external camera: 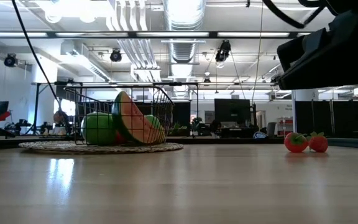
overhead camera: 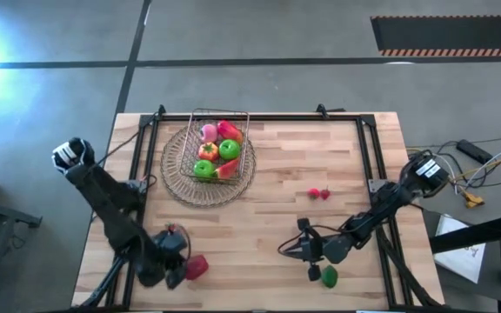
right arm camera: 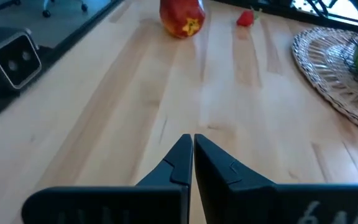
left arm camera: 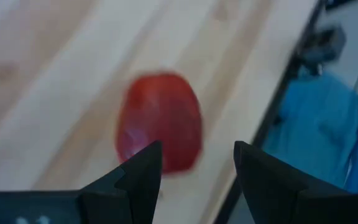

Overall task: Build produce basket
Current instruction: Put the red apple into the basket

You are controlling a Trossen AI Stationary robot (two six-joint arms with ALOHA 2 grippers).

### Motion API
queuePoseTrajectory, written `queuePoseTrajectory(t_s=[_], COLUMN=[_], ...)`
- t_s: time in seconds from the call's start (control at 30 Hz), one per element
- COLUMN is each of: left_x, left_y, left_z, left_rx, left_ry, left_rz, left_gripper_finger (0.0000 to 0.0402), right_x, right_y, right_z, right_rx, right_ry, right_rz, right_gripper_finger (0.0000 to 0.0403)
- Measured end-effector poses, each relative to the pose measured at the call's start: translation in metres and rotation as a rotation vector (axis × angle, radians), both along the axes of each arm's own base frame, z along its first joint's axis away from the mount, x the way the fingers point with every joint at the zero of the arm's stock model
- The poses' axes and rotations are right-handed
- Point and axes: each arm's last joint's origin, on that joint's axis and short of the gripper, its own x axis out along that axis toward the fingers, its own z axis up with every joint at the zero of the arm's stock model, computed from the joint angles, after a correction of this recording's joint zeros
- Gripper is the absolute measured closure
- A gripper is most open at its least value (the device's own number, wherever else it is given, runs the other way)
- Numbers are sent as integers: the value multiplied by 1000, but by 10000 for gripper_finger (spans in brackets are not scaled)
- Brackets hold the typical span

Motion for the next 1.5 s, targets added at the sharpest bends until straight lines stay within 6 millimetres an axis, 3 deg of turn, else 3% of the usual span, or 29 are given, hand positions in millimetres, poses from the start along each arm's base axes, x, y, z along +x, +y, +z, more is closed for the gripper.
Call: queuePoseTrajectory(t_s=[0.1,0.23,0.4,0.5,0.7,0.97,1.5], left_x=[-4,-11,-18,-18,-14,-17,-20], left_y=[-24,-49,-70,-76,-76,-68,-62], left_z=[-2,-22,-50,-62,-71,-69,-68], left_rx=[24,24,47,68,154,205,282], left_ry=[45,144,230,193,61,68,93], left_rz=[-29,18,84,123,186,189,158], left_gripper_finger=[219,219,219,219,219,231,396], right_x=[2,4,5,5,5,5,5], right_y=[-2,-5,-5,-5,-5,-5,-5], right_z=[0,1,1,1,1,1,1], right_rx=[-8,-25,-53,-56,-61,-57,-36], right_ry=[1,-5,-9,-8,-9,-9,-6], right_rz=[-10,-12,-1,2,4,2,-7], right_gripper_finger=[394,394,394,394,394,394,394])
